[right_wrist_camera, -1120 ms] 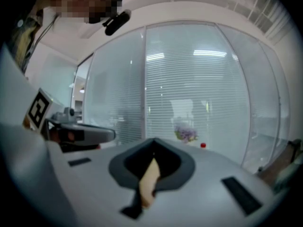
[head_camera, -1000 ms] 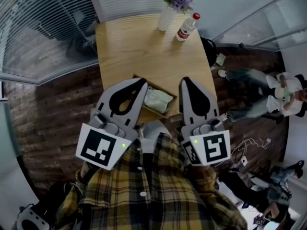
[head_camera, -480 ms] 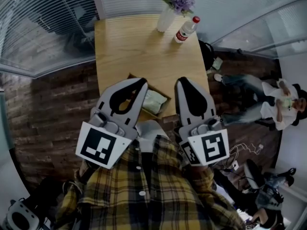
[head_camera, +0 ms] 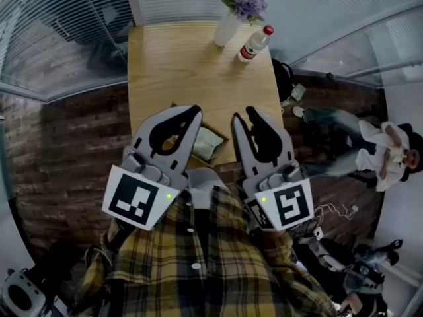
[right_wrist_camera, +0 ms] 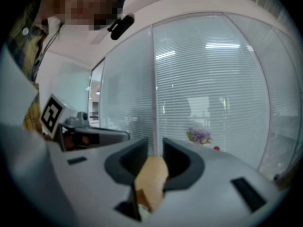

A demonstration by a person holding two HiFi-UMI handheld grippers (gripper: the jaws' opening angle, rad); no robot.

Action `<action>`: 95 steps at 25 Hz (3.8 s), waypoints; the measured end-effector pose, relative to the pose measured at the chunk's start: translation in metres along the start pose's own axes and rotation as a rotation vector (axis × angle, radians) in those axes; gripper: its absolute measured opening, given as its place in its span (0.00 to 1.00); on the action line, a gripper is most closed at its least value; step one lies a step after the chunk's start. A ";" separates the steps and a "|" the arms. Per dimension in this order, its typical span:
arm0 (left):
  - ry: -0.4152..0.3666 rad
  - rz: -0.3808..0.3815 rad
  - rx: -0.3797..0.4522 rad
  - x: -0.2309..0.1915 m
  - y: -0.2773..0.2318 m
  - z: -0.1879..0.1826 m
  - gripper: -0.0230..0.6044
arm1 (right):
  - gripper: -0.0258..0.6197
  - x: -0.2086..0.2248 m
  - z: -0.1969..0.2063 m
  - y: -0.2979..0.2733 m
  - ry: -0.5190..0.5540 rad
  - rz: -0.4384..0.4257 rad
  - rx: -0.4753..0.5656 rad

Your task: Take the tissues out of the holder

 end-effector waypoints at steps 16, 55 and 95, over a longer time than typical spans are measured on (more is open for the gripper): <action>0.012 -0.058 -0.026 -0.016 -0.017 0.011 0.05 | 0.33 0.005 0.024 -0.013 -0.040 -0.142 -0.097; 0.087 -0.196 -0.089 -0.067 0.014 0.050 0.05 | 0.33 -0.037 0.284 0.027 0.183 -0.558 -1.008; 0.093 -0.226 -0.094 -0.080 0.014 0.055 0.05 | 0.06 -0.033 0.311 0.029 0.251 -0.581 -1.107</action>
Point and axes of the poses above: the fingertips, and each gripper's own axes: y backward along the fingers, x to its right, z out of its underside, the point moved 1 cm from there along y, backward along the fingers, and after that the axes turned 6 degrees about x, right-handed, at the moved point
